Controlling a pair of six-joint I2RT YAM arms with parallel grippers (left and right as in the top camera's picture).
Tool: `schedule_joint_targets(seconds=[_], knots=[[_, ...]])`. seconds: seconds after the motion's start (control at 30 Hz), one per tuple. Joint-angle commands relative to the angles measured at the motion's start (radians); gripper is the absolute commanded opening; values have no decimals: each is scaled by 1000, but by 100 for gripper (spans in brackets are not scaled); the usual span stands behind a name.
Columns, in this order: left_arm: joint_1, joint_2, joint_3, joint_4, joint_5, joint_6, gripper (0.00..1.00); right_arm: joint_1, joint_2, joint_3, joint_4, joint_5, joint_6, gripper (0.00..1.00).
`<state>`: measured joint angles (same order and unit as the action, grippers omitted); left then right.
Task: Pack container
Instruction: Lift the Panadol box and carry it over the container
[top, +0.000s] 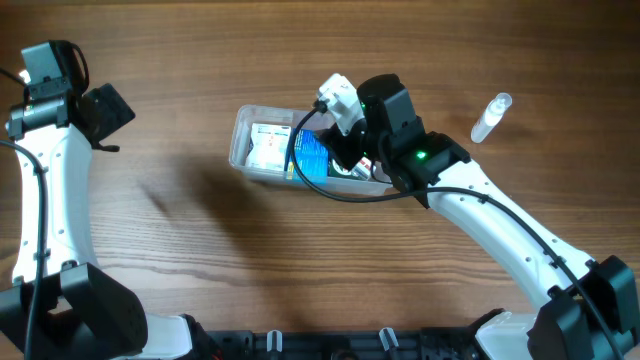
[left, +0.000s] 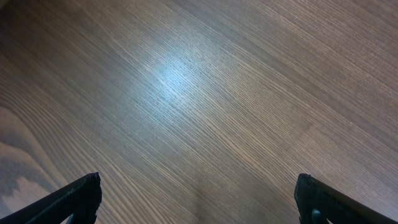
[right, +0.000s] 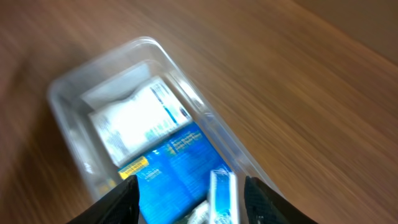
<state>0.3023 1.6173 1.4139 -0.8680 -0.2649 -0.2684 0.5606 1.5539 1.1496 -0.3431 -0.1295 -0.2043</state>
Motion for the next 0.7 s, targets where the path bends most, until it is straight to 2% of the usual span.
schedule_joint_targets(seconds=[0.0,0.2,0.43,0.57,0.6,0.67], knots=[[2,-17,6,2,-13,2,100,3,-3,16,-72,154,-32,57],[2,-17,6,3,-13,2,100,3,87,16,-118,159,-32,70],[2,-17,6,2,-13,2,100,3,219,16,-97,145,-31,74],[2,-17,6,3,-13,2,100,2,259,16,-81,167,-31,73],[2,-17,6,2,-13,2,100,2,262,16,-78,167,-31,68],[2,-17,6,2,-13,2,100,2,262,16,-71,167,-29,64]])
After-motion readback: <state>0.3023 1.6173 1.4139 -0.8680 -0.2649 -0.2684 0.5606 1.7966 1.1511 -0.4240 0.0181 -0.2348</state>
